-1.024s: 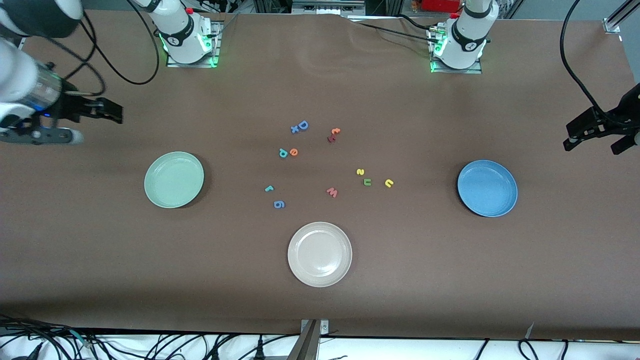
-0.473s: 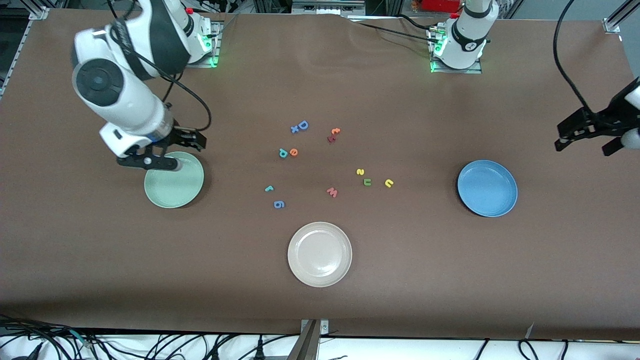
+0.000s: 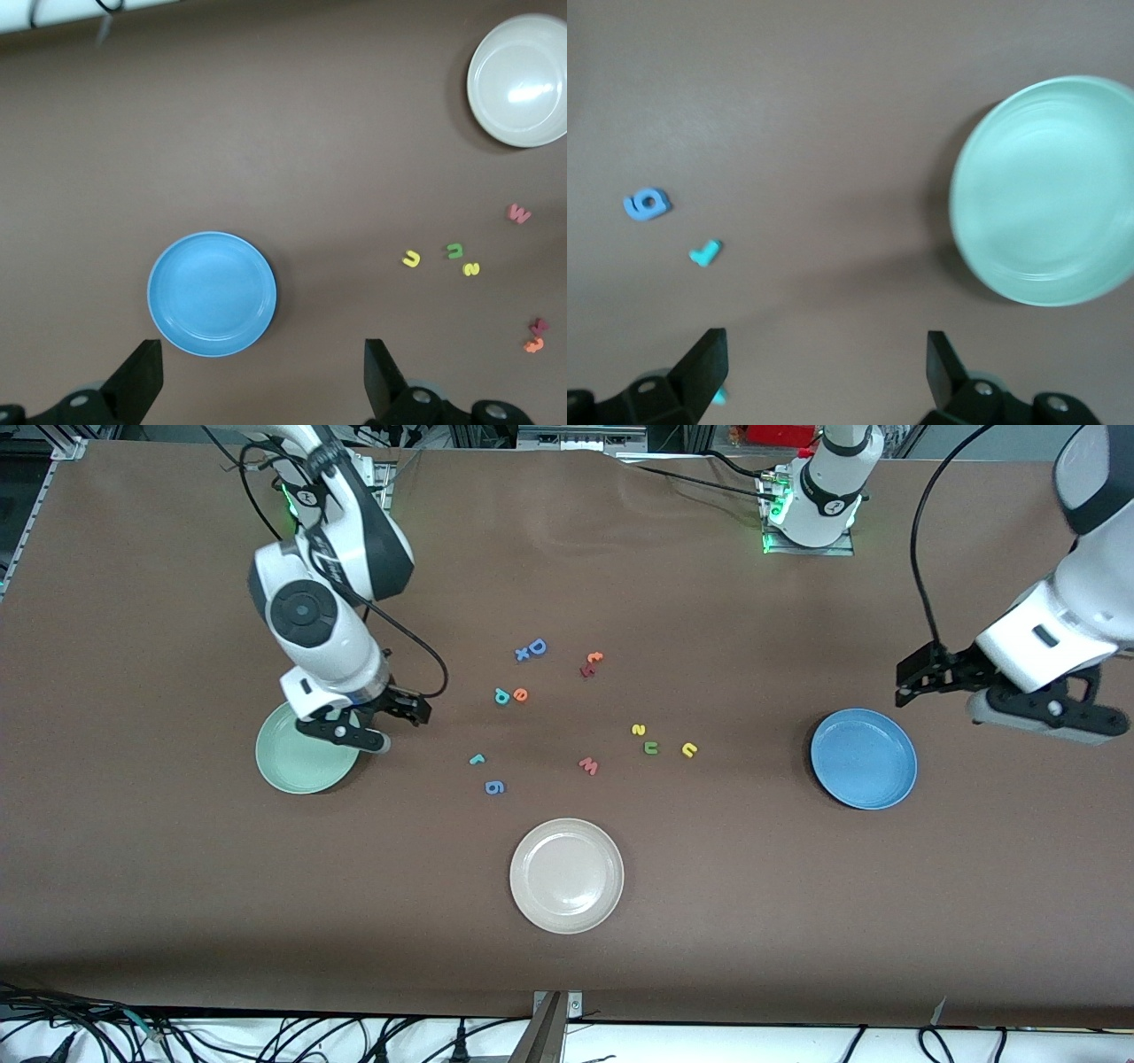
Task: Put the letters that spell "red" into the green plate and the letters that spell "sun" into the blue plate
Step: 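Move the right gripper toward the letters while the left gripper advances, then grasp the teal letter with the right gripper while the left gripper approaches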
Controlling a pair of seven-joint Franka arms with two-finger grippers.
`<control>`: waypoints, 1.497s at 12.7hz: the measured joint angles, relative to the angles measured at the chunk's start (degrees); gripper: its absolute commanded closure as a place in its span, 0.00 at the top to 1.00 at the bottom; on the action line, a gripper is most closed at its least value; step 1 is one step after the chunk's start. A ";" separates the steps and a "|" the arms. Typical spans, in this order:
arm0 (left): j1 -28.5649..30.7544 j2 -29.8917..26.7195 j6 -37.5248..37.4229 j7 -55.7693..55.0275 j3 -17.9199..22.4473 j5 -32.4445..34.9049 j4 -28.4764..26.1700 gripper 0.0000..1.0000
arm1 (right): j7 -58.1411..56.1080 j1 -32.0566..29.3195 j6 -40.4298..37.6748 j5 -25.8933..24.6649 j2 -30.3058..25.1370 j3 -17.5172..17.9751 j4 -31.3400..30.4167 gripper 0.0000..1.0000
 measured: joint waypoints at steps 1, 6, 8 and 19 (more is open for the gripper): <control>0.03 1.83 0.05 0.00 0.04 0.00 0.00 1.00 | 4.77 1.43 3.46 -0.01 2.20 -0.01 -0.31 0.99; -1.30 5.64 4.44 0.04 0.11 1.50 0.04 1.00 | 18.86 5.08 14.65 -1.42 11.45 -0.26 -0.24 0.97; -1.97 5.60 5.30 0.07 0.11 2.90 0.10 1.00 | 22.65 5.56 17.15 -1.59 13.39 -0.26 0.34 0.87; -9.66 6.23 17.68 -1.18 0.14 3.17 -14.25 0.99 | 29.92 6.09 17.55 -1.59 19.92 -0.31 7.64 0.16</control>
